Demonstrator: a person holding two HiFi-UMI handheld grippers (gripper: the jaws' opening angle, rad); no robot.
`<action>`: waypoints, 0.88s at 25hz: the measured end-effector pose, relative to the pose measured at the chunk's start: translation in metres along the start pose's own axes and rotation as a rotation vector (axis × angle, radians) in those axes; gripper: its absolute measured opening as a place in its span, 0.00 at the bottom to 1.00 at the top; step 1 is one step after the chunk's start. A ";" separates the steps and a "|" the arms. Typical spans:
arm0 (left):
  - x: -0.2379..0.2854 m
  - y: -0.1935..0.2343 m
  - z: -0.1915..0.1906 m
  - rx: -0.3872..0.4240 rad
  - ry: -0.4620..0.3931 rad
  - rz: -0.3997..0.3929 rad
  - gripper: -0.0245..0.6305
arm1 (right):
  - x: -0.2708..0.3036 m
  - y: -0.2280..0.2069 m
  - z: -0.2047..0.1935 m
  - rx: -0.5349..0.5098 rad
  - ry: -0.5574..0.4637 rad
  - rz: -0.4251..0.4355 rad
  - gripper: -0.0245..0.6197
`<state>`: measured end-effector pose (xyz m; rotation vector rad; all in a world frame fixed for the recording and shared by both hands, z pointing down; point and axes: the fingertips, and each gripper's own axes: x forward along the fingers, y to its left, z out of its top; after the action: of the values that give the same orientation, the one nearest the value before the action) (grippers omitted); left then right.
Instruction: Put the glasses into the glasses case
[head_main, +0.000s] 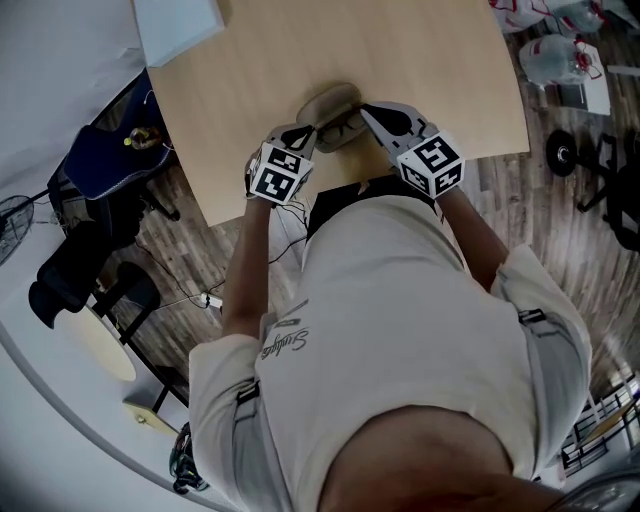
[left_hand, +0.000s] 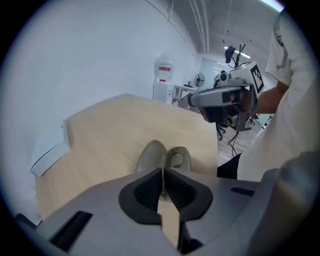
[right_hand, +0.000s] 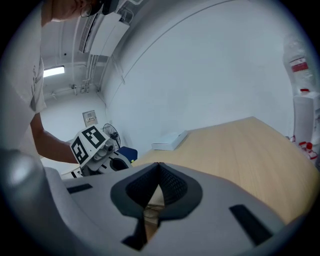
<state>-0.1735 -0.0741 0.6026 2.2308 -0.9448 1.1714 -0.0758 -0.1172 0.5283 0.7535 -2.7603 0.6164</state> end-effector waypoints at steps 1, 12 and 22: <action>-0.008 0.001 0.002 -0.019 -0.028 0.004 0.07 | 0.003 0.004 0.003 -0.014 0.003 0.006 0.03; -0.100 0.019 0.038 -0.124 -0.357 0.119 0.07 | 0.023 0.045 0.049 -0.192 -0.030 -0.002 0.03; -0.169 0.052 0.075 -0.193 -0.629 0.184 0.07 | 0.031 0.075 0.108 -0.346 -0.050 -0.028 0.03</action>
<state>-0.2406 -0.0961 0.4243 2.4230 -1.4548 0.3992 -0.1514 -0.1203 0.4164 0.7319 -2.7863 0.1076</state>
